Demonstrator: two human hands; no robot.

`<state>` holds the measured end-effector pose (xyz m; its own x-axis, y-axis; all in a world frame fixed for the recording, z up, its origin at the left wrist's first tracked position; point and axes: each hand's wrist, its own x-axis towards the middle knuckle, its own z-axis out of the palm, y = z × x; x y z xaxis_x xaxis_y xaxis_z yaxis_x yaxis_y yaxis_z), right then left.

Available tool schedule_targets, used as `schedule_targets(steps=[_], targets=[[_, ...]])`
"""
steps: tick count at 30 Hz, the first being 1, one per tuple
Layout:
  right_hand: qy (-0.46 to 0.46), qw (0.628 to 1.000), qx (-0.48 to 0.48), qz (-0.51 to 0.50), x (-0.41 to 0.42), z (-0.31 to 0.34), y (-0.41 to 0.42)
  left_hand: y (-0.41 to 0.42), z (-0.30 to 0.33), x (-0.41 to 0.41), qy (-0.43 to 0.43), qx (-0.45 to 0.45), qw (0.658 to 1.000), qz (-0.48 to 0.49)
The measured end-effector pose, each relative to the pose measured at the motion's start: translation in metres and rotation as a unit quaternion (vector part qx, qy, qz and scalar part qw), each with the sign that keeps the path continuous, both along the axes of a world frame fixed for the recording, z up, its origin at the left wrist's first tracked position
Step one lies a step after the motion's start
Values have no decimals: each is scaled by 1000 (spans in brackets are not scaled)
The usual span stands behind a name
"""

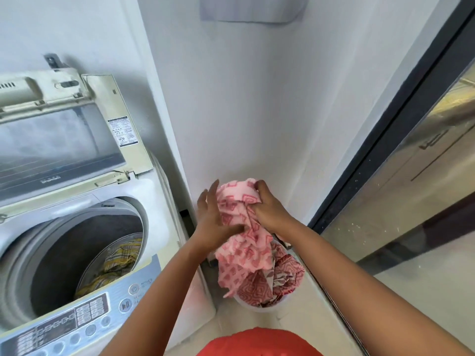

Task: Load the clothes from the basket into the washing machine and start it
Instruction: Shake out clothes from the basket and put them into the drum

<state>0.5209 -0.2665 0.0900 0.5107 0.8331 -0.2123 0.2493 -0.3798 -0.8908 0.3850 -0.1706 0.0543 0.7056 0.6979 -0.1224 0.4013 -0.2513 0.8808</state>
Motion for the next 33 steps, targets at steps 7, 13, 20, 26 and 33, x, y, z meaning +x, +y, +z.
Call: schedule_targets(steps=[7, 13, 20, 26, 33], targets=[[-46, 984, 127, 117, 4, 29, 16, -30, 33, 21, -148, -173, 973, 45], [-72, 991, 37, 110, 45, 11, 9, -23, 37, 30, -293, -331, 888, 127], [-35, 989, -61, 129, 41, -3, 12, -11, 12, 43, -249, -377, 873, 183], [-328, 936, -96, 84, 33, 5, 17, -11, 2, 23, -44, 47, 987, 150], [-161, 975, 114, 99, 18, 40, 30, -25, 17, 34, -179, -142, 968, 106]])
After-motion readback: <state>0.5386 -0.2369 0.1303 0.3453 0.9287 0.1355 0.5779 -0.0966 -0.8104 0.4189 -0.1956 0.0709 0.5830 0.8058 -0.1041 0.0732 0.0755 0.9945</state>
